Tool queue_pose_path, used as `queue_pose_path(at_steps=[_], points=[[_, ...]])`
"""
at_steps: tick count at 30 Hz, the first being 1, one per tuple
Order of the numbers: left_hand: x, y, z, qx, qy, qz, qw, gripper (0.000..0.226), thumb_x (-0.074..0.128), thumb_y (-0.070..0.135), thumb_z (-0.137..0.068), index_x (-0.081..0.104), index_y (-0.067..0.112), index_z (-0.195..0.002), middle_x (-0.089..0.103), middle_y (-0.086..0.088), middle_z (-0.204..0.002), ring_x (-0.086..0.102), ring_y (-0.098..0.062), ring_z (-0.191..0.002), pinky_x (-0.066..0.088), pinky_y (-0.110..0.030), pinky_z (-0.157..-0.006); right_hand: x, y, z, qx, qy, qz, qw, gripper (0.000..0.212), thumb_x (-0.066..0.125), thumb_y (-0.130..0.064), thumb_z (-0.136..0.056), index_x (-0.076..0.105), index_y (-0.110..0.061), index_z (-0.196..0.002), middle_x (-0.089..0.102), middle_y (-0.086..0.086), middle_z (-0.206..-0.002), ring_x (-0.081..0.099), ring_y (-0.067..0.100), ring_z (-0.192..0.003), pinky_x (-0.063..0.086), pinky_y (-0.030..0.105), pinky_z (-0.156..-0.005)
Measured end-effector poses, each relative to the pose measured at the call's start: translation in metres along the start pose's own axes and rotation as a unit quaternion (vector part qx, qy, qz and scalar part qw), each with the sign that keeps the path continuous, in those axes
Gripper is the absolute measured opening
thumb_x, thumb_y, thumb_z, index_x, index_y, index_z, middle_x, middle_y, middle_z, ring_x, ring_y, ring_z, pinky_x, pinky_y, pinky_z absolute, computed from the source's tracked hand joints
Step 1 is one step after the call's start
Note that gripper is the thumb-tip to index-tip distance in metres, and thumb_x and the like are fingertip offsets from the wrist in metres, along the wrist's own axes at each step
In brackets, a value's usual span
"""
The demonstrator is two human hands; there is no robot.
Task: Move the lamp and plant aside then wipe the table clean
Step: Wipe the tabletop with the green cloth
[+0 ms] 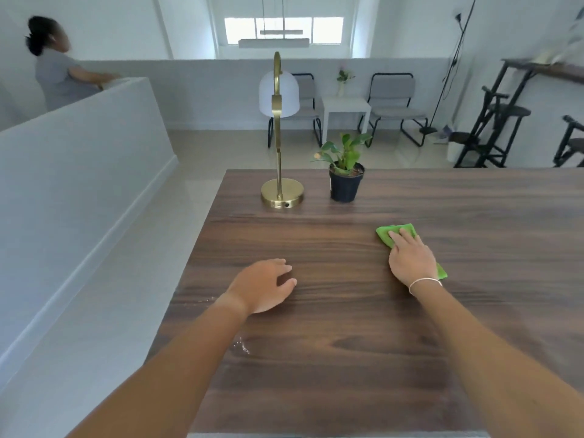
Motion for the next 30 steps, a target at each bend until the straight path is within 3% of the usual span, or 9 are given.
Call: queue_pose_path(at_steps=[7, 10, 14, 17, 19, 23, 26, 28, 30], points=[[0.0, 0.002, 0.003, 0.015, -0.012, -0.036, 0.999, 0.048, 0.041, 0.042, -0.092, 0.045, 0.023, -0.136, 0.034, 0.008, -0.151, 0.028, -0.012, -0.14, 0.024, -0.032, -0.114, 0.039, -0.106, 0.064, -0.187, -0.044, -0.038, 0.981, 0.045, 0.032, -0.017, -0.096, 0.038, -0.026, -0.139, 0.028, -0.003, -0.154, 0.023, 0.022, -0.143, 0.021, 0.036, -0.115], [0.0, 0.01, 0.001, 0.029, -0.013, -0.037, 0.999, 0.048, 0.041, 0.042, -0.092, 0.045, 0.023, -0.136, 0.033, 0.009, -0.151, 0.027, -0.012, -0.14, 0.025, -0.033, -0.113, 0.02, -0.049, 0.06, -0.146, -0.039, -0.043, 0.988, 0.044, 0.033, -0.016, -0.096, 0.04, -0.026, -0.139, 0.03, -0.002, -0.154, 0.025, 0.022, -0.143, 0.023, 0.037, -0.116], [0.01, 0.027, 0.001, 0.052, -0.023, -0.03, 0.998, 0.048, 0.04, 0.042, -0.092, 0.043, 0.024, -0.137, 0.03, 0.01, -0.152, 0.024, -0.012, -0.141, 0.023, -0.032, -0.114, -0.023, 0.081, 0.043, 0.027, 0.016, -0.013, 0.999, 0.044, 0.036, -0.013, -0.095, 0.043, -0.018, -0.138, 0.033, 0.006, -0.152, 0.03, 0.028, -0.139, 0.027, 0.042, -0.114], [0.016, 0.037, 0.003, 0.058, -0.027, -0.026, 0.998, 0.048, 0.041, 0.041, -0.092, 0.043, 0.023, -0.137, 0.03, 0.01, -0.153, 0.024, -0.012, -0.142, 0.022, -0.032, -0.116, -0.032, 0.107, 0.037, 0.091, 0.029, -0.01, 0.995, 0.044, 0.036, -0.014, -0.094, 0.043, -0.015, -0.137, 0.034, 0.006, -0.151, 0.032, 0.03, -0.137, 0.03, 0.043, -0.112], [0.018, 0.042, 0.004, 0.057, -0.026, -0.025, 0.998, 0.048, 0.041, 0.041, -0.092, 0.043, 0.023, -0.137, 0.03, 0.01, -0.153, 0.024, -0.012, -0.141, 0.022, -0.032, -0.116, -0.026, 0.076, 0.032, 0.068, 0.031, -0.008, 0.997, 0.045, 0.037, -0.013, -0.093, 0.041, -0.016, -0.138, 0.034, 0.007, -0.152, 0.032, 0.03, -0.137, 0.028, 0.041, -0.113], [0.021, 0.048, 0.007, 0.063, -0.027, -0.033, 0.997, 0.048, 0.042, 0.04, -0.092, 0.044, 0.021, -0.136, 0.032, 0.007, -0.152, 0.027, -0.012, -0.14, 0.023, -0.03, -0.114, 0.011, -0.019, 0.056, -0.113, -0.014, -0.003, 0.993, 0.047, 0.038, -0.013, -0.093, 0.04, -0.02, -0.139, 0.031, 0.005, -0.153, 0.028, 0.026, -0.141, 0.025, 0.037, -0.115], [0.009, 0.041, 0.002, 0.051, -0.016, -0.038, 0.998, 0.047, 0.043, 0.039, -0.092, 0.047, 0.019, -0.134, 0.036, 0.005, -0.15, 0.03, -0.012, -0.139, 0.024, -0.029, -0.113, 0.017, -0.033, 0.08, -0.18, -0.027, -0.061, 0.981, 0.043, 0.037, -0.016, -0.095, 0.044, -0.026, -0.137, 0.034, 0.0, -0.152, 0.027, 0.022, -0.142, 0.023, 0.036, -0.118], [0.009, 0.039, 0.002, 0.041, -0.002, -0.037, 0.999, 0.048, 0.044, 0.039, -0.092, 0.046, 0.018, -0.135, 0.035, 0.004, -0.151, 0.029, -0.012, -0.14, 0.023, -0.029, -0.114, 0.003, 0.003, 0.089, -0.154, -0.017, -0.06, 0.986, 0.042, 0.039, -0.015, -0.095, 0.046, -0.025, -0.135, 0.036, 0.001, -0.151, 0.029, 0.022, -0.141, 0.021, 0.035, -0.119], [0.026, 0.051, 0.012, 0.061, -0.034, -0.042, 0.997, 0.051, 0.044, 0.04, -0.092, 0.042, 0.017, -0.138, 0.031, 0.004, -0.153, 0.025, -0.012, -0.141, 0.021, -0.029, -0.114, -0.015, 0.065, 0.104, -0.057, 0.0, -0.041, 0.998, 0.042, 0.04, -0.013, -0.095, 0.046, -0.022, -0.136, 0.037, 0.003, -0.15, 0.03, 0.023, -0.141, 0.021, 0.036, -0.118]])
Point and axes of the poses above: each hand's wrist, its own z-axis away from the middle knuckle, its own x-axis out of the palm, y = z × x, the point moved 8 cm from there along -z, towards the middle knuckle
